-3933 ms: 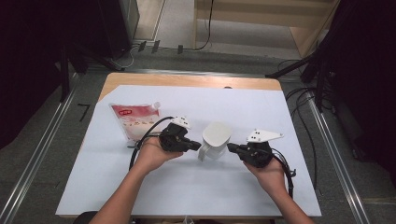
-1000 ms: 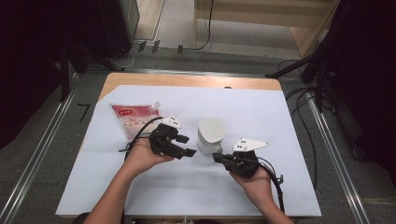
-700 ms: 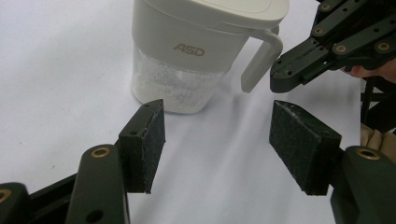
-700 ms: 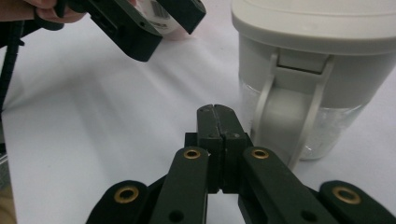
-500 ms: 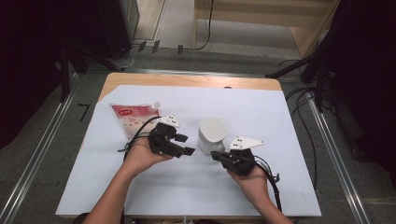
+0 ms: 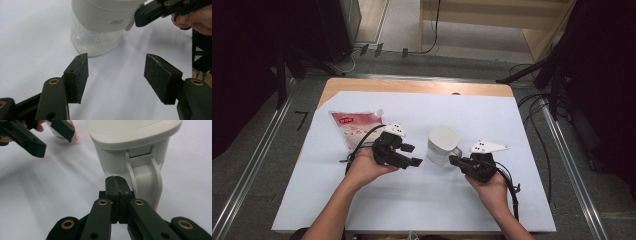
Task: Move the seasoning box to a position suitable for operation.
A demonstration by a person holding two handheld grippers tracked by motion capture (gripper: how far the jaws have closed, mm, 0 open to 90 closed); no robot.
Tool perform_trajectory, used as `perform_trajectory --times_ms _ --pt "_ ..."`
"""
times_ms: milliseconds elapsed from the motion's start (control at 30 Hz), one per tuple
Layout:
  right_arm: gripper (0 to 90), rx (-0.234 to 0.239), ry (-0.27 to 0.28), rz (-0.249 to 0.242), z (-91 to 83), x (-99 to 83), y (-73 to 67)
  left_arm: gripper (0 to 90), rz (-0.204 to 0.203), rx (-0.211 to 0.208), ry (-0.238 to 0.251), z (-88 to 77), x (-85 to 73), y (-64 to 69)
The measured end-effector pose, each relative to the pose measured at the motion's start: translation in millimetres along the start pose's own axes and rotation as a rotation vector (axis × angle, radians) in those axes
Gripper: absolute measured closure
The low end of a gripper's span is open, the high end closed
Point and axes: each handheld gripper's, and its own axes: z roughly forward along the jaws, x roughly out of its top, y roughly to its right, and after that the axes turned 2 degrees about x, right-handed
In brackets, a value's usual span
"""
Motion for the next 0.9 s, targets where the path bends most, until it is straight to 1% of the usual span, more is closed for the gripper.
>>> perform_trajectory --times_ms 67,100,133,167,200,267,300,333,367,400,467,500,533,567,600,633,700,767,800,833,867,900 --pt "90.0 -0.015 0.002 0.009 -2.4 0.9 7.0 35.3 -0.003 0.003 -0.007 1.3 0.4 0.4" --pt "90.0 -0.017 0.001 0.010 -3.0 1.4 9.5 32.7 -0.004 0.007 -0.005 2.5 0.7 0.7" --pt "90.0 -0.017 0.001 0.010 -3.0 1.4 9.5 32.7 -0.002 0.014 -0.007 3.4 1.1 1.3" --pt "90.0 -0.022 0.001 0.016 -4.4 2.3 14.4 30.6 0.014 0.017 0.001 4.2 2.0 2.6" --pt "90.0 -0.022 0.001 0.016 -4.4 2.3 14.4 29.3 0.014 0.017 0.001 4.2 2.0 2.6" --pt "90.0 -0.017 0.009 0.037 -6.6 3.1 18.6 28.5 0.017 0.018 0.008 4.8 2.9 4.4" --pt "90.0 -0.022 0.014 0.041 -7.8 3.9 21.4 25.6 0.019 0.022 0.012 5.4 3.3 4.6" --pt "90.0 -0.022 0.014 0.041 -7.8 3.9 21.4 25.6 0.018 0.025 0.013 5.8 3.8 4.4" --pt "90.0 -0.026 0.013 0.036 -7.8 4.4 22.8 25.0 0.011 0.022 0.016 6.2 4.3 4.2" --pt "90.0 -0.030 0.007 0.035 -8.0 5.0 24.4 24.3 0.013 0.019 0.013 6.1 4.6 3.9" --pt "90.0 -0.037 0.005 0.037 -7.2 5.5 27.2 23.0 0.019 -0.008 0.034 7.1 5.2 3.5" --pt "90.0 -0.040 0.001 0.034 -6.7 5.9 28.9 22.3 0.017 -0.009 0.038 7.5 5.8 4.2" --pt "90.0 -0.047 0.004 0.031 -5.6 6.5 32.2 21.7 0.017 -0.016 0.035 7.7 6.4 4.6" --pt "90.0 -0.047 0.004 0.031 -5.6 6.5 32.2 21.7 0.018 -0.018 0.033 8.9 6.9 4.9" --pt "90.0 -0.052 0.001 0.036 -5.3 6.6 36.1 21.5 0.014 -0.014 0.021 11.2 7.5 5.5" --pt "90.0 -0.052 0.000 0.050 -5.3 6.7 37.6 20.5 0.015 -0.008 0.017 12.5 7.9 5.4" --pt "90.0 -0.054 0.005 0.054 -5.2 6.8 38.9 19.8 0.013 -0.005 0.009 12.7 8.6 5.6" --pt "90.0 -0.061 0.002 0.046 -4.1 7.8 40.8 18.4 0.011 0.001 0.014 14.0 9.5 5.4" --pt "90.0 -0.067 -0.012 0.038 -3.5 9.6 42.5 17.9 0.009 -0.003 0.017 14.4 9.6 5.1" --pt "90.0 -0.073 -0.012 0.032 -3.1 10.3 43.3 18.3 0.006 -0.010 0.014 14.7 9.8 4.8" --pt "90.0 -0.075 -0.011 0.033 -2.7 11.0 44.5 18.9 0.006 -0.009 0.008 15.2 10.1 4.4" --pt "90.0 -0.081 -0.010 0.030 -2.3 11.4 46.6 18.8 0.008 -0.003 0.011 16.0 9.9 4.1"
